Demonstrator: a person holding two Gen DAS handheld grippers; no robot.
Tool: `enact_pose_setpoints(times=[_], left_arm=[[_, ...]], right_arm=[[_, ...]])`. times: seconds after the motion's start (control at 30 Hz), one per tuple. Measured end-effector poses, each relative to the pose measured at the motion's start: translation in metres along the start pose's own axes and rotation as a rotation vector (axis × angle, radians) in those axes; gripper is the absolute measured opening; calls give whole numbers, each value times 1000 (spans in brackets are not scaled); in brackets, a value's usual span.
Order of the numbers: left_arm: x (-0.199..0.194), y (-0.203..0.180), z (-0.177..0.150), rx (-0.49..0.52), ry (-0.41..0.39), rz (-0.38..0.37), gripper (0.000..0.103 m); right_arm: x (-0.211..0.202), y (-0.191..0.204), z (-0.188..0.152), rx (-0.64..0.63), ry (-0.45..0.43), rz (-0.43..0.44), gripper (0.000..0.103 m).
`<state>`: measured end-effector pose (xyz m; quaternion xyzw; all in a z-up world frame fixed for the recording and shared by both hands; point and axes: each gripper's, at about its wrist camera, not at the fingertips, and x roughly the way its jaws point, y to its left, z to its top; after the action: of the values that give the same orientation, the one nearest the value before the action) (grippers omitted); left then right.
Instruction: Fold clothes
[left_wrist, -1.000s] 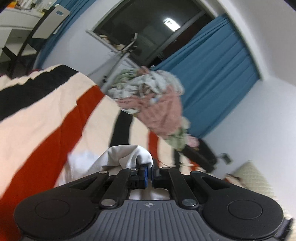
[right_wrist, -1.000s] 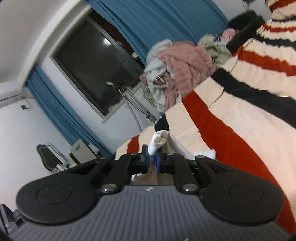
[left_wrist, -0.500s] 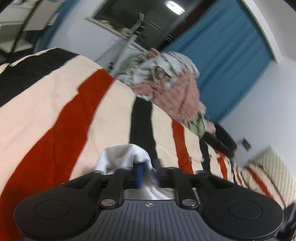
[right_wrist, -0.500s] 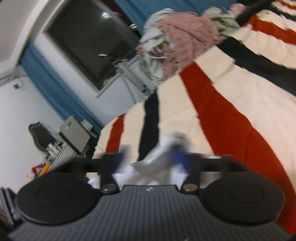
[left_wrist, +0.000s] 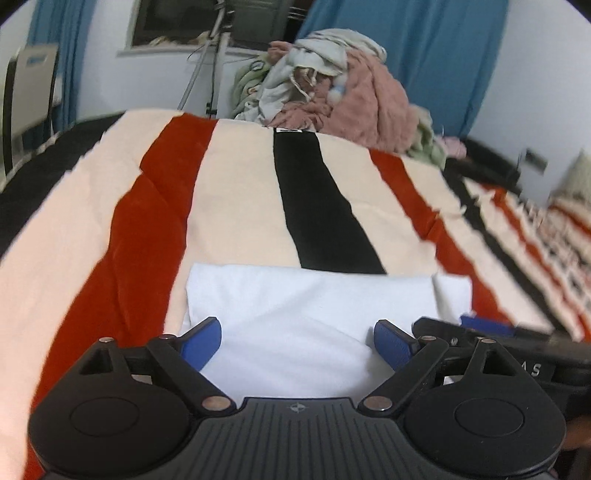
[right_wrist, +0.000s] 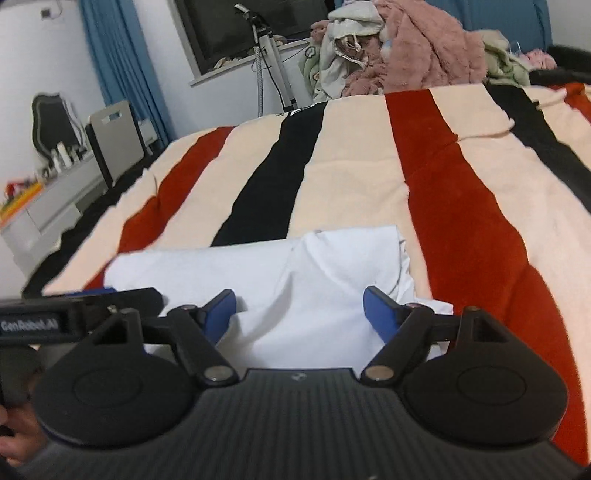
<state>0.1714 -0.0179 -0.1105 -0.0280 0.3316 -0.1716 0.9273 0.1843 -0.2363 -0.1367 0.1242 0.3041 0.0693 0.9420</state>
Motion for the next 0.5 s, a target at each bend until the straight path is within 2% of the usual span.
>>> enact_pose_setpoints(times=[0.1,0.2,0.23,0.27,0.33,0.5], left_arm=[[0,-7,-4,49,15,30,91],[-25,-9,-10,32,5,9,91],[-35,-11,-14,34,-4,7,91],[-46,-13,-17,39,-14,6,91],[-63,-19,-26,52,-16,14,92],[-72,-26,-51,61,50,75,92]], right_arm=[[-13,6,1,-6,-4,10,75],[-38,10,1,5,-4,27,50],[-48,14,-1,-10,-13,20,38],[-58,17,-3,-26,-22,12,31],[-75,24,-10,-54,-29,-2,31],[-78,30,-43,-97,51,-59,30]])
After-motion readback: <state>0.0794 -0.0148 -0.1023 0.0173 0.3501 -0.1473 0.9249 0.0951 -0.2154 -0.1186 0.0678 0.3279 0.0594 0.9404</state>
